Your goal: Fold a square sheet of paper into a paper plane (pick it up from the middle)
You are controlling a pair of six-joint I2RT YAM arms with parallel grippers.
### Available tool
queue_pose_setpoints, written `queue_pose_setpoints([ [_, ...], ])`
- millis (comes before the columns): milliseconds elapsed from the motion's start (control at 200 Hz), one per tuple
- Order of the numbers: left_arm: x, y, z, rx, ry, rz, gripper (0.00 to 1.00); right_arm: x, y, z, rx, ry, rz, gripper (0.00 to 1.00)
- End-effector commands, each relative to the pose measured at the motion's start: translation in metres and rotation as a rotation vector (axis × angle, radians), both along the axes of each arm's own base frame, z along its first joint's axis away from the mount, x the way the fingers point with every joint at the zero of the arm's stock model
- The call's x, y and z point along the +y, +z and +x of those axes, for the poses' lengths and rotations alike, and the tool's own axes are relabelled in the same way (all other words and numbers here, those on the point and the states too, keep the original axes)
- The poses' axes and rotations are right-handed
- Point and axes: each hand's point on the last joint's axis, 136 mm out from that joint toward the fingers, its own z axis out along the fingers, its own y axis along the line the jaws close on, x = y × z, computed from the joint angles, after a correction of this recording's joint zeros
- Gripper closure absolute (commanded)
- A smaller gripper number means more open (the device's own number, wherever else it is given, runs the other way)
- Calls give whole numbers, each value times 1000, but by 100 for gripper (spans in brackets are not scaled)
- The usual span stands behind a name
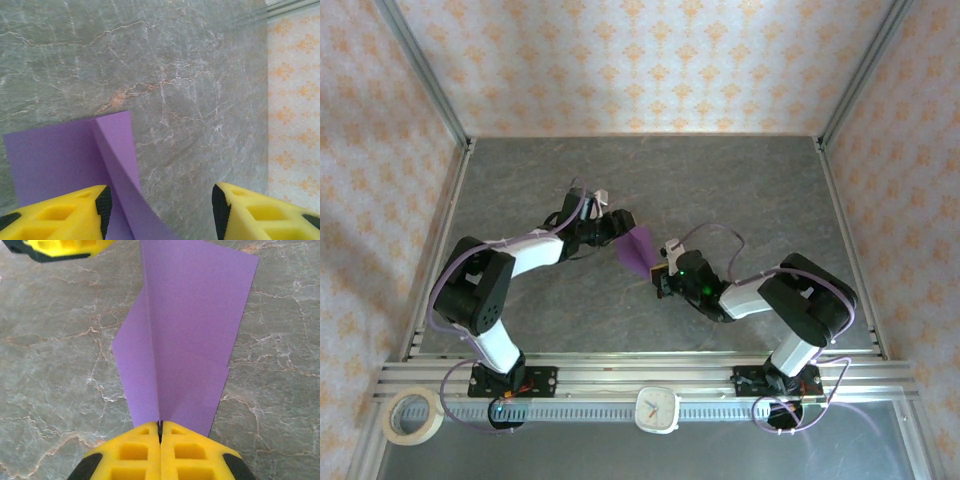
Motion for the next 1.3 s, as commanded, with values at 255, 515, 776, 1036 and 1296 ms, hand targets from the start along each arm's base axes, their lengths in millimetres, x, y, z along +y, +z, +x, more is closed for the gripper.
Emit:
queue_pose_setpoints([
  [255, 8, 12, 2, -43, 19, -4, 39, 3, 5, -1, 58, 13, 86, 100],
  [515, 1, -12, 4, 46, 5, -11, 39, -3, 3, 5, 6, -10, 11, 98],
  [776, -2, -28, 9, 117, 23, -18, 40, -2, 3, 8, -84, -30, -131, 95],
  [1036, -3, -36, 5, 139, 16, -21, 57, -2, 8, 9, -173, -35, -234, 86],
  [1296, -4, -34, 4, 137, 14, -31, 84, -6, 3, 7, -229, -18, -343, 78],
])
